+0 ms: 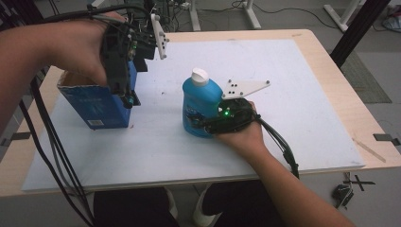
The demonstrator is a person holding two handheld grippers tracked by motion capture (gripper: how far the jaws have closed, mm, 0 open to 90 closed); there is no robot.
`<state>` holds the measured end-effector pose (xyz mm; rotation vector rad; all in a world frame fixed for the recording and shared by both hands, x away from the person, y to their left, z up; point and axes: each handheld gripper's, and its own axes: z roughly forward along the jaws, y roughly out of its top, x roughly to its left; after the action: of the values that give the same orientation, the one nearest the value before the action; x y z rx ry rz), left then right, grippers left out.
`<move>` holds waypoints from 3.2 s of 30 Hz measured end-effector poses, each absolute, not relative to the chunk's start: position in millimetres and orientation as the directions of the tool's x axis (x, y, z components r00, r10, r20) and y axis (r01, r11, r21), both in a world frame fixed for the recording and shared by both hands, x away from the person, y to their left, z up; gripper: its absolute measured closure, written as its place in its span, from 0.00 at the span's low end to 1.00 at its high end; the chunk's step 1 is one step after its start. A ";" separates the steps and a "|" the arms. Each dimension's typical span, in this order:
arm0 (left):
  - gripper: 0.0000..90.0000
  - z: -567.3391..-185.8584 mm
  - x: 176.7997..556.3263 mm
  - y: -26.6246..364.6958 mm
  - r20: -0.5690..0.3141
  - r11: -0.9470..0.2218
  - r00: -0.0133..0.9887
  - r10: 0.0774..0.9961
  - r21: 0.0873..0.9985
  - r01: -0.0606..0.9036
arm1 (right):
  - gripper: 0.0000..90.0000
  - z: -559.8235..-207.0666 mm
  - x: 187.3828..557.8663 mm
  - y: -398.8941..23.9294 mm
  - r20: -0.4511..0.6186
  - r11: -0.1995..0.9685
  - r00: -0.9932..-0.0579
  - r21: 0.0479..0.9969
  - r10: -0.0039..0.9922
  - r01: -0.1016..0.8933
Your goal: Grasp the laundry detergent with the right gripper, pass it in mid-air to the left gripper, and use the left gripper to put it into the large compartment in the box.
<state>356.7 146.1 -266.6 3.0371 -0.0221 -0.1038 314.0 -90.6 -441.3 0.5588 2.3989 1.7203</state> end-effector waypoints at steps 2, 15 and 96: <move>0.02 -266.6 356.8 146.0 -0.067 -0.995 0.998 -0.019 0.100 -0.012 | 0.47 -441.3 313.2 -90.3 0.099 0.276 -0.920 0.937 0.378 0.215; 0.02 -268.6 357.5 144.9 -0.072 -0.995 0.997 -0.022 0.100 -0.015 | 0.50 -442.0 310.9 -90.7 0.058 0.278 -0.923 0.945 0.380 0.174; 0.13 -235.2 327.8 76.4 -0.046 -0.998 0.999 0.027 0.050 0.029 | 0.50 -374.1 325.6 -41.2 0.072 0.327 -0.997 0.943 -0.024 0.060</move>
<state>327.8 76.4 -235.2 3.0900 0.0432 -0.0701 325.6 -41.2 -374.1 0.0355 2.6177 1.8656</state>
